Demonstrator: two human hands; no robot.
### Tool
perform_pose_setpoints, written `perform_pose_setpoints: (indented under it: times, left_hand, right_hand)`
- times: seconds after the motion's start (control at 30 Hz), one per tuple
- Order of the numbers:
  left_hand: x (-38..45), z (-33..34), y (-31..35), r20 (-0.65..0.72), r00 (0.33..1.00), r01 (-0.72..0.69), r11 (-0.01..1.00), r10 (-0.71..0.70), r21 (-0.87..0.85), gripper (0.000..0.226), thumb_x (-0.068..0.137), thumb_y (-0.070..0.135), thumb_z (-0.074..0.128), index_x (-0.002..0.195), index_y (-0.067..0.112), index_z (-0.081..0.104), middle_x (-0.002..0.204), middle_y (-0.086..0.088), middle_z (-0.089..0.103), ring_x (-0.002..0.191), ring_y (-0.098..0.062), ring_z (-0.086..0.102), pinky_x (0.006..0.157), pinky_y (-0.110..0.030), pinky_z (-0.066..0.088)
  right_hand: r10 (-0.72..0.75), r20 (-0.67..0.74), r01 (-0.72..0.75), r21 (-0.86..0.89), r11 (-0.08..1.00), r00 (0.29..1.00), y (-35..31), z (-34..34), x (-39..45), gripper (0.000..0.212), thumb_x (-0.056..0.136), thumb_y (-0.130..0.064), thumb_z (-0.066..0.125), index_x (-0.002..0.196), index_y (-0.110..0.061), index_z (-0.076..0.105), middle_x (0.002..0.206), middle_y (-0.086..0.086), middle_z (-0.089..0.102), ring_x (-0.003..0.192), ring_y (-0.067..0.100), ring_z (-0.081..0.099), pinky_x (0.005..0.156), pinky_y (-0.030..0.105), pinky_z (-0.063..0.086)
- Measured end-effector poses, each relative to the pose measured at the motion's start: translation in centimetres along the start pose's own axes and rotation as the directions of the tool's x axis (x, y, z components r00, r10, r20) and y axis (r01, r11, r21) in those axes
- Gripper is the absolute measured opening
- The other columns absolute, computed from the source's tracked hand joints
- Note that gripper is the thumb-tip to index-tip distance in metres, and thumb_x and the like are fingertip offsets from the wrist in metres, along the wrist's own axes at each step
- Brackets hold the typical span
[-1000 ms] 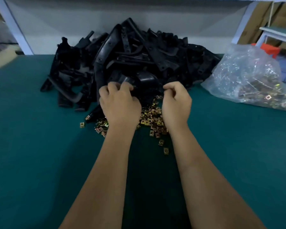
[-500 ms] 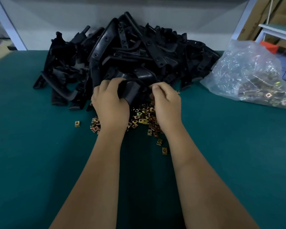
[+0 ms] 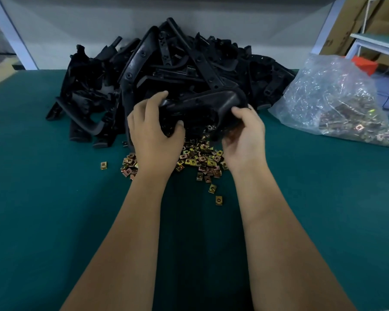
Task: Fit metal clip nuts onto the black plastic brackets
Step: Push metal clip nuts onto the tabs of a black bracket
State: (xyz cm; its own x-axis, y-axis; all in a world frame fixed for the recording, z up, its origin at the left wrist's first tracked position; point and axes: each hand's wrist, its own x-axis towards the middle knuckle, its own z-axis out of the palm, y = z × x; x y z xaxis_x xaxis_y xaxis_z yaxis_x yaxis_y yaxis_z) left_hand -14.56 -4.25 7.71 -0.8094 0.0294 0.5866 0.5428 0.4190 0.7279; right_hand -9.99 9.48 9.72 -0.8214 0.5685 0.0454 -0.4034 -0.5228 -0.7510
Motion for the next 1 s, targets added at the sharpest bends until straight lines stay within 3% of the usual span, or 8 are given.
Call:
perform_pose_setpoints:
  times: [0.13, 0.2, 0.27, 0.37, 0.57, 0.87, 0.93, 1.0]
  left_hand:
    - [-0.2, 0.5, 0.4, -0.086, 0.995, 0.037, 0.998, -0.041, -0.047, 0.040, 0.090, 0.017, 0.062, 0.129, 0.016, 0.054, 0.128, -0.001, 0.048, 0.122, -0.018, 0.037, 0.104, -0.031, 0.035]
    - [-0.1, 0.6, 0.6, -0.059, 0.995, 0.072, 0.991, -0.079, -0.116, 0.027, 0.093, 0.017, 0.057, 0.120, 0.019, 0.059, 0.118, 0.005, 0.055, 0.115, -0.015, 0.046, 0.100, -0.033, 0.041]
    - [-0.1, 0.7, 0.8, 0.022, 0.988, 0.151, 0.956, -0.151, -0.251, 0.018, 0.096, 0.016, 0.055, 0.111, 0.022, 0.064, 0.108, 0.009, 0.062, 0.106, -0.006, 0.056, 0.093, -0.025, 0.046]
    - [-0.2, 0.7, 1.0, 0.124, 0.966, 0.258, 0.877, -0.226, -0.407, 0.018, 0.098, 0.016, 0.053, 0.105, 0.023, 0.069, 0.100, 0.009, 0.069, 0.094, 0.003, 0.061, 0.084, -0.014, 0.047]
    - [0.5, 0.5, 0.9, 0.258, 0.894, 0.443, 0.640, -0.366, -0.627, 0.026, 0.103, 0.021, 0.047, 0.111, 0.016, 0.071, 0.103, -0.003, 0.075, 0.101, -0.019, 0.070, 0.090, -0.033, 0.056]
    - [0.7, 0.6, 0.9, 0.433, 0.836, 0.544, 0.409, -0.336, -0.733, 0.033, 0.105, 0.036, 0.041, 0.108, 0.017, 0.069, 0.100, -0.004, 0.075, 0.087, -0.015, 0.070, 0.077, -0.029, 0.057]
    - [0.7, 0.6, 0.8, 0.435, 0.834, 0.547, 0.397, -0.340, -0.737, 0.028, 0.104, 0.030, 0.046, 0.111, 0.012, 0.067, 0.100, -0.004, 0.074, 0.088, -0.016, 0.069, 0.075, -0.029, 0.056]
    - [0.8, 0.6, 0.6, 0.419, 0.836, 0.541, 0.408, -0.354, -0.735, 0.022, 0.103, 0.019, 0.048, 0.113, 0.010, 0.066, 0.098, -0.004, 0.073, 0.089, -0.016, 0.070, 0.078, -0.033, 0.057]
  right_hand:
    - [-0.120, 0.023, 0.120, 0.007, 0.993, 0.993, -0.3, 0.3, 0.1, 0.019, 0.094, -0.002, 0.053, 0.092, -0.019, 0.059, 0.083, -0.004, 0.062, 0.072, 0.011, 0.056, 0.061, 0.025, 0.044]
    - [-0.201, 0.034, 0.203, -0.113, 0.973, 0.979, 0.0, 0.7, -0.1, 0.020, 0.094, -0.002, 0.054, 0.094, -0.021, 0.060, 0.083, -0.005, 0.061, 0.068, 0.008, 0.054, 0.057, 0.023, 0.044]
    - [-0.313, 0.044, 0.312, -0.294, 0.904, 0.949, 0.4, 1.1, -0.3, 0.022, 0.094, -0.002, 0.056, 0.095, -0.023, 0.061, 0.082, -0.009, 0.061, 0.067, 0.004, 0.054, 0.057, 0.023, 0.046]
    - [-0.477, 0.122, 0.465, -0.525, 0.713, 0.870, 0.9, 1.3, -0.6, 0.021, 0.093, -0.004, 0.058, 0.096, -0.024, 0.061, 0.092, -0.008, 0.063, 0.082, 0.006, 0.058, 0.071, 0.025, 0.051]
    - [-0.672, 0.353, 0.666, -0.691, 0.281, 0.651, 1.8, 1.3, -1.1, 0.015, 0.089, 0.002, 0.062, 0.100, -0.005, 0.068, 0.099, 0.005, 0.060, 0.087, 0.002, 0.054, 0.075, 0.011, 0.043]
    - [-0.614, 0.654, 0.703, -0.678, -0.216, 0.442, 2.3, 1.5, -1.7, 0.031, 0.080, 0.005, 0.052, 0.096, -0.007, 0.075, 0.095, 0.012, 0.066, 0.084, 0.030, 0.062, 0.054, 0.037, 0.051]
    - [-0.526, 0.697, 0.714, -0.665, -0.219, 0.487, 2.5, 1.5, -1.7, 0.040, 0.076, 0.011, 0.057, 0.108, -0.008, 0.073, 0.101, 0.011, 0.065, 0.091, 0.030, 0.061, 0.059, 0.040, 0.053]
    - [-0.440, 0.676, 0.708, -0.696, -0.118, 0.591, 2.8, 1.3, -1.6, 0.056, 0.076, 0.015, 0.058, 0.126, -0.010, 0.063, 0.111, 0.010, 0.061, 0.102, 0.028, 0.057, 0.071, 0.042, 0.054]
